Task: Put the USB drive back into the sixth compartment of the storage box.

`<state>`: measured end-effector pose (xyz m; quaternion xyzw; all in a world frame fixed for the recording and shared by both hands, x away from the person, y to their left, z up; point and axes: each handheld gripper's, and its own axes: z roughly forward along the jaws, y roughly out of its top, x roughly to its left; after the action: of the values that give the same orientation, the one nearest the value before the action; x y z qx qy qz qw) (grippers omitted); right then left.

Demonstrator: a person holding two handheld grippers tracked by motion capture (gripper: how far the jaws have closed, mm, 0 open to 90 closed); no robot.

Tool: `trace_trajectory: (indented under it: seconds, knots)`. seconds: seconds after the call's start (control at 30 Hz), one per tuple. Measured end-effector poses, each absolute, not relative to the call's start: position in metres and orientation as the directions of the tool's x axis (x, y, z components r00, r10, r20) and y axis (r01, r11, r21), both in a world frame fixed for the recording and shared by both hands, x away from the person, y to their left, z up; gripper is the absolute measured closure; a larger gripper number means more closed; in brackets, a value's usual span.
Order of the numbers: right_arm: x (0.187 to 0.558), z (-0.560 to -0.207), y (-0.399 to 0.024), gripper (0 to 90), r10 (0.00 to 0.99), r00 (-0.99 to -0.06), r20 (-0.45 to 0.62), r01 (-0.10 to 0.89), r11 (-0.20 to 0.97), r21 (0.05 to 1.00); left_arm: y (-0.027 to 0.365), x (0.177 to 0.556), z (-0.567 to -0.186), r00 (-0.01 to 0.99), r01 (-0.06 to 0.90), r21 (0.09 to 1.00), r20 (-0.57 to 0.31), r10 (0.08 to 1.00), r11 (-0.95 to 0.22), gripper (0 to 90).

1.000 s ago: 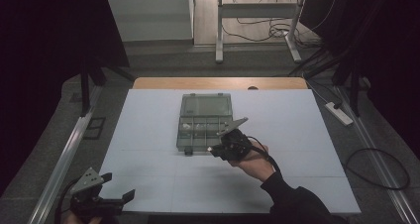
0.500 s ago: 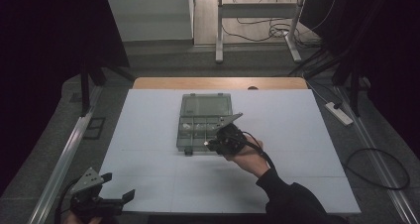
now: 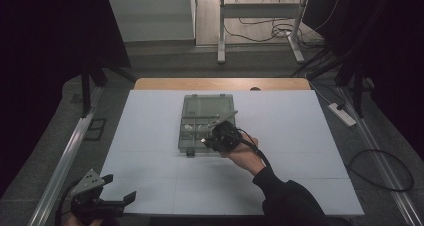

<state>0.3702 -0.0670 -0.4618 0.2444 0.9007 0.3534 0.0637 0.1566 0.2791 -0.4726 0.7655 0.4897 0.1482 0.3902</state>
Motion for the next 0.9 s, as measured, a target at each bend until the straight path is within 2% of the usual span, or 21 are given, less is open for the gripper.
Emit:
trace_trajectory:
  seconds: [0.9]
  knots:
    - [0.392, -0.481, -0.044, 78.3, 0.512, -0.859, 0.024, 0.395, 0.632, 0.666, 0.278, 0.156, -0.473, 0.481, 0.631, 0.742, -0.148, 0.864, -0.224, 1.7]
